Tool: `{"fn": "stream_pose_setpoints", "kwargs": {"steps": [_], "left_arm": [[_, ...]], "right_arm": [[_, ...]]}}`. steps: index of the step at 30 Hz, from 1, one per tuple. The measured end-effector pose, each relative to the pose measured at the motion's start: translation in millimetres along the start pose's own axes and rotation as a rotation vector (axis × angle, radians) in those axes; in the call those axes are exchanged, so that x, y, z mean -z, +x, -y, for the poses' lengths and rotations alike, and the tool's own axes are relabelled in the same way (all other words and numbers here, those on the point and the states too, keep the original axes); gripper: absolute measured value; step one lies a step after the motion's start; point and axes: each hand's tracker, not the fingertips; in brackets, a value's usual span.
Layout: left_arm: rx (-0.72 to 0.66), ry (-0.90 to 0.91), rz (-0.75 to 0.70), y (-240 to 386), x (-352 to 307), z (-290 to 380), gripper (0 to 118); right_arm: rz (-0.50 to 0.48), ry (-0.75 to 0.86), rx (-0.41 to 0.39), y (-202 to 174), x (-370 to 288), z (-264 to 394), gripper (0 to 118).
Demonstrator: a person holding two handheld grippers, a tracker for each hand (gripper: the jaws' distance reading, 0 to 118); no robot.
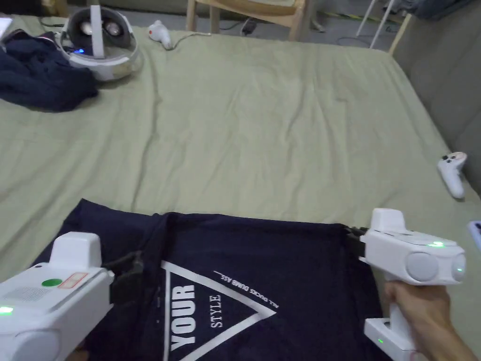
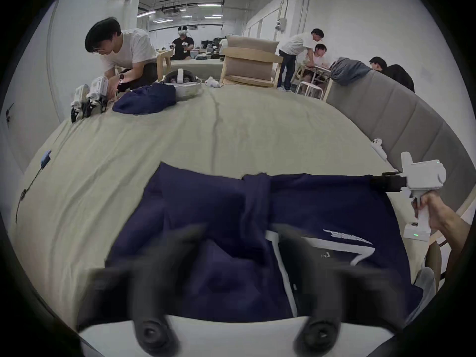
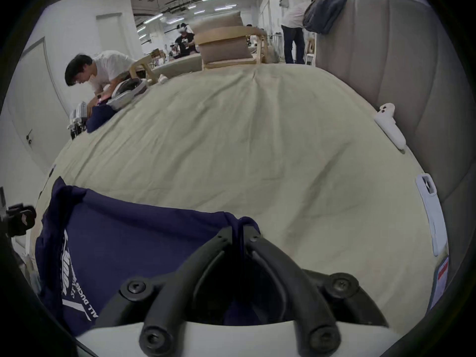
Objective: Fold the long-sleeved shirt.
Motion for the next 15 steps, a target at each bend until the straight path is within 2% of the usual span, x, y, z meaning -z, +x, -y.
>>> {"fn": "stream_pose_setpoints", "kwargs": {"steps": [1,2,3,4,7,9,11,12,13,15], "left_arm": [[0.023,-0.015,-0.025,-7.6,7.5,-11.1,111],[0.022,-0.004,-0.029,-17.2,10.7,-22.9,106],[-0.011,0.086,-0.007,-28.2,13.4,-44.8,108],[0.011,0.051,-0.024,-40.8,23.4,-62.3,111],[-0.037,-0.068,-0.006,-81.9,77.5,-88.1,110],[-0.047,-0.159,0.022,-100.7,105.2,-98.5,105],[-0.020,-0.242,0.001,-102.5,113.8,-103.1,84],[0.012,-0.295,0.018,-105.0,119.9,-103.6,79],[0.027,-0.340,0.026,-107.9,124.2,-103.0,79],[-0.047,-0.357,0.059,-116.1,128.3,-99.0,72]], "right_arm": [[-0.005,0.003,0.002,3.4,1.3,-0.1,4],[-0.006,0.007,-0.003,4.0,0.7,0.0,4],[-0.008,0.009,-0.008,3.9,0.7,-0.3,4],[-0.007,0.009,-0.011,4.0,1.0,-0.5,4],[-0.004,0.005,-0.008,0.4,1.6,-1.1,4],[0.001,0.003,-0.009,-4.2,0.4,-0.7,4],[0.002,-0.001,-0.006,-5.6,0.4,-0.8,4],[0.000,-0.004,-0.003,-6.2,0.5,-1.1,4],[-0.001,-0.005,0.000,-5.9,-1.1,-2.4,4],[-0.003,-0.005,-0.001,-7.7,-3.3,-3.4,4]]}}
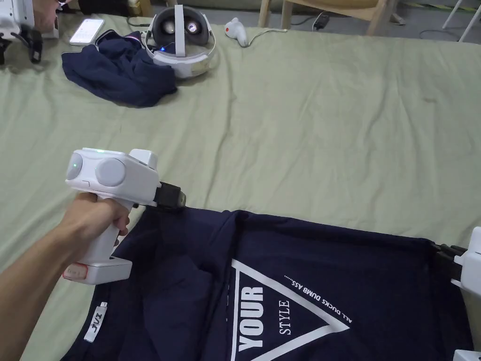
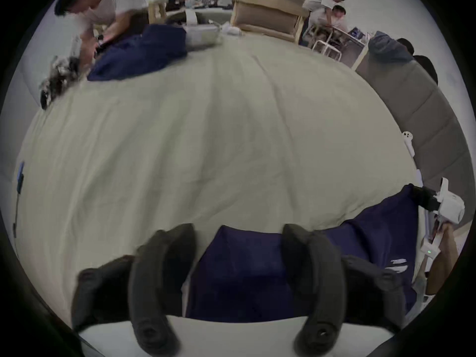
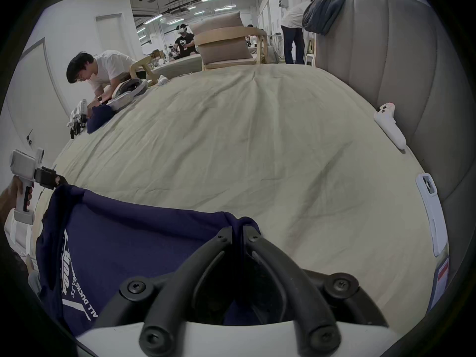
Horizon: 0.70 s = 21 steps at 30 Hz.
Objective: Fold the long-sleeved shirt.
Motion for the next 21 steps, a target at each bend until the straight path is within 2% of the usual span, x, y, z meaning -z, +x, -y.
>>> {"fn": "stream_pose_setpoints", "kwargs": {"steps": [1,2,3,7,9,13,14,21], "left_arm": [[-0.003,0.019,0.040,-0.3,-3.7,1.0,59],[-0.010,0.041,0.041,1.6,-6.2,2.6,27],[-0.003,0.082,-0.009,3.4,-9.9,5.8,4],[0.034,0.112,-0.022,9.5,-26.0,15.1,3],[-0.013,0.167,0.013,7.6,-40.9,17.8,3],[-0.047,0.241,0.038,12.6,-72.2,30.2,2],[-0.001,0.268,0.011,16.4,-82.4,34.7,2],[0.063,0.397,0.063,33.8,-156.0,88.8,2]], "right_arm": [[-0.001,0.001,-0.001,-1.0,-1.8,-0.4,4],[-0.003,0.001,0.000,1.0,-3.0,-1.5,4],[-0.004,0.002,-0.002,0.9,-4.6,-2.7,4],[-0.015,0.029,-0.001,0.6,-20.3,-9.2,3],[-0.036,0.063,0.025,0.9,-33.5,-13.4,3],[-0.058,0.115,0.017,-1.2,-66.4,-19.8,3],[-0.070,0.140,0.020,-1.6,-76.4,-19.6,3],[-0.131,0.240,-0.006,-7.2,-156.9,-7.5,2]]}}
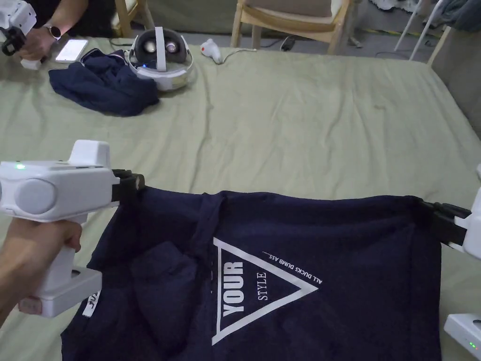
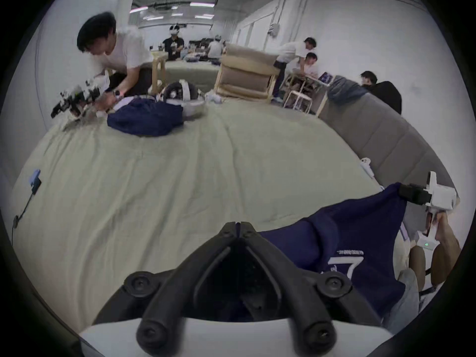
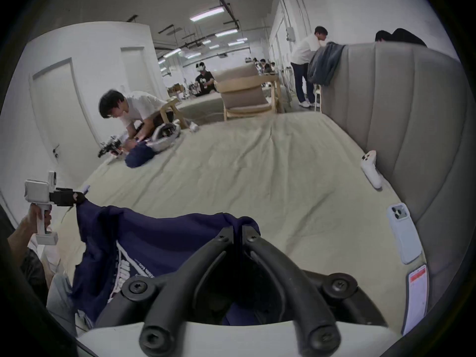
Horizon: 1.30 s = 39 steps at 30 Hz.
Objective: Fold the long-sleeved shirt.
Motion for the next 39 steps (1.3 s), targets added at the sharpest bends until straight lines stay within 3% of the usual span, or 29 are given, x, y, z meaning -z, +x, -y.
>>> {"fn": "stream_pose_setpoints", "kwargs": {"steps": [6,11,17,19,21,22,23,24,25,26,28,31,33,34,35,36,37,38,39], "left_arm": [[0.068,0.031,0.040,12.0,-85.7,49.2,2],[0.043,-0.130,0.066,1.8,-126.9,121.8,2],[0.051,-0.423,0.003,0.8,-97.6,196.9,3],[-0.013,-0.402,-0.070,-3.4,-82.9,207.8,3],[0.041,-0.428,-0.074,3.1,-77.1,209.5,3],[0.065,-0.444,-0.070,5.5,-76.7,211.4,7],[0.053,-0.434,-0.073,5.6,-76.8,210.6,29],[0.045,-0.431,-0.099,4.0,-78.3,208.5,58],[0.049,-0.407,-0.167,3.3,-81.1,205.3,87],[0.059,-0.362,-0.210,3.9,-90.3,200.6,111],[0.042,-0.146,-0.183,7.9,-113.9,180.9,105],[-0.040,0.019,-0.232,33.5,-135.1,156.2,109],[-0.018,0.151,-0.303,54.2,-136.0,148.5,98],[-0.008,0.228,-0.322,63.2,-132.0,144.2,79],[-0.004,0.295,-0.344,70.6,-129.1,142.9,35],[-0.024,0.334,-0.346,76.6,-126.2,139.1,5],[-0.037,0.333,-0.341,81.3,-120.5,136.2,5],[-0.042,0.310,-0.341,83.3,-114.3,135.0,4],[-0.025,0.326,-0.348,83.8,-113.5,134.2,3]], "right_arm": [[-0.044,-0.002,-0.071,-14.8,-85.1,23.2,2],[-0.047,-0.207,-0.122,-18.6,-124.9,80.1,2],[0.014,-0.501,-0.182,-35.2,-93.7,154.1,2],[0.031,-0.561,-0.189,-41.4,-77.5,168.1,3],[0.076,-0.593,-0.249,-42.7,-64.1,175.8,6],[0.089,-0.610,-0.263,-44.6,-58.4,179.3,19],[0.111,-0.620,-0.265,-45.1,-56.2,179.4,57],[0.140,-0.611,-0.291,-46.0,-55.0,179.5,91],[0.174,-0.584,-0.303,-49.2,-59.7,176.4,114],[0.178,-0.540,-0.295,-50.7,-65.6,171.8,118],[0.170,-0.386,-0.251,-59.4,-83.6,153.2,117],[0.192,-0.105,-0.208,-90.2,-102.4,130.3,117],[0.208,0.089,-0.168,-119.3,-104.8,120.6,109],[0.190,0.182,-0.143,-130.4,-104.2,117.3,92],[0.183,0.239,-0.123,-139.9,-102.2,114.2,50],[0.166,0.271,-0.102,-149.9,-98.4,110.2,11],[0.153,0.291,-0.102,-162.6,-91.6,106.5,11],[0.160,0.316,-0.110,-170.6,-86.8,105.5,0],[0.154,0.349,-0.112,-180.8,-84.1,105.0,0]]}}
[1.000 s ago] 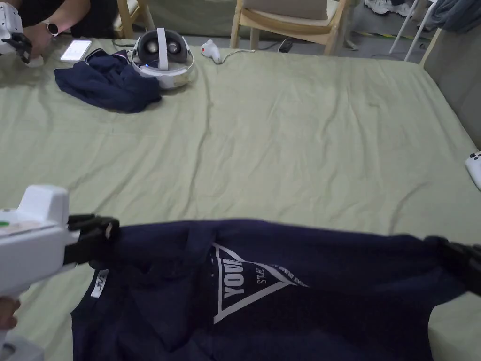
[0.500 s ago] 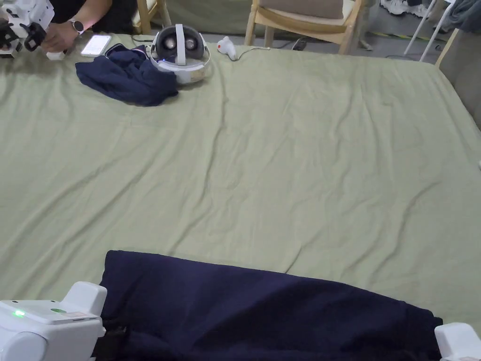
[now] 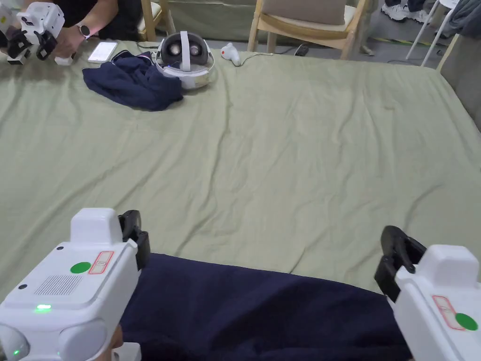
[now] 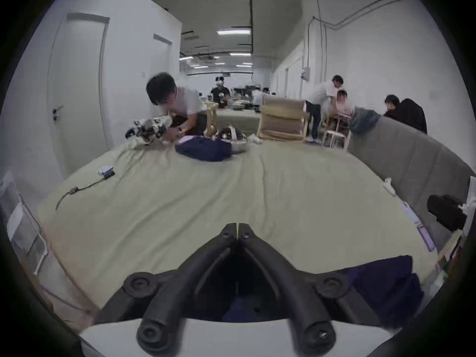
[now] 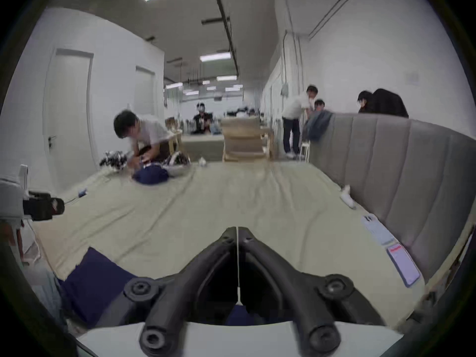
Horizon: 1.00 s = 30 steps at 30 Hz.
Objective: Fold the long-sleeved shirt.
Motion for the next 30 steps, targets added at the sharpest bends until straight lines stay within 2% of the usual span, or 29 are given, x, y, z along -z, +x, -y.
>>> {"fn": "stream_pose_setpoints", "kwargs": {"steps": [2,3,4,6,8,9,10,12,13,14,15,16,18,20,22,23,25,27,28,30], "left_arm": [[-0.025,-0.028,0.071,-3.7,2.6,1.5,3],[-0.035,-0.039,0.057,-6.8,3.3,1.2,3],[-0.105,-0.128,0.121,-11.7,7.1,6.7,3],[-0.153,-0.197,0.149,-35.6,15.9,11.5,3],[-0.187,-0.356,0.258,-71.1,34.6,12.9,4],[-0.249,-0.425,0.341,-91.7,42.9,19.2,5],[-0.332,-0.452,0.367,-111.3,53.0,24.5,16],[-0.362,-0.563,0.400,-138.3,65.8,31.4,78],[-0.370,-0.573,0.412,-152.6,74.4,37.7,104],[-0.386,-0.636,0.457,-163.2,84.2,43.7,110],[-0.438,-0.609,0.508,-182.6,89.8,41.2,109],[-0.512,-0.670,0.627,-193.8,99.3,46.8,110],[-0.656,-0.770,0.703,-206.7,114.7,58.2,110],[-0.726,-0.817,0.673,-242.1,161.7,112.6,110],[-0.710,-0.845,0.665,-253.5,187.2,136.7,111],[-0.756,-0.792,0.720,-214.2,152.0,122.1,111],[-0.834,-0.782,0.804,-189.1,142.4,113.7,105],[-0.831,-0.880,0.835,-184.0,152.5,121.5,98],[-0.731,-0.848,0.839,-178.5,153.9,125.7,98],[-0.713,-0.849,0.908,-164.7,156.7,126.1,97]], "right_arm": [[-0.054,-0.023,-0.018,-9.4,4.6,-2.8,0],[-0.041,-0.025,-0.015,-15.6,4.6,-2.7,0],[-0.047,-0.024,-0.034,-20.5,3.6,-2.4,0],[-0.074,-0.027,-0.026,-26.1,1.6,-1.0,0],[-0.116,-0.034,-0.029,-31.6,-0.6,0.6,0],[-0.122,-0.039,-0.034,-35.1,-1.2,1.7,0],[-0.141,-0.049,-0.038,-38.3,-2.1,3.5,0],[-0.164,-0.058,-0.047,-44.4,-3.3,6.6,0],[-0.182,-0.063,-0.051,-47.3,-3.8,8.0,0],[-0.192,-0.065,-0.052,-49.0,-4.6,10.4,0],[-0.195,-0.070,-0.053,-52.6,-4.4,11.8,0],[-0.207,-0.078,-0.053,-55.4,-3.5,12.9,0],[-0.221,-0.087,-0.047,-59.3,-3.4,15.6,0],[-0.224,-0.096,-0.047,-62.6,-2.8,15.8,0],[-0.224,-0.100,-0.047,-63.0,-3.8,15.8,0],[-0.224,-0.100,-0.050,-62.7,-4.0,15.2,0],[-0.218,-0.099,-0.051,-62.2,-3.7,12.3,0],[-0.223,-0.095,-0.026,-58.5,-3.6,10.2,0],[-0.220,-0.093,-0.023,-58.7,-2.2,8.7,0],[-0.216,-0.086,-0.027,-57.8,-1.6,7.8,0]]}}
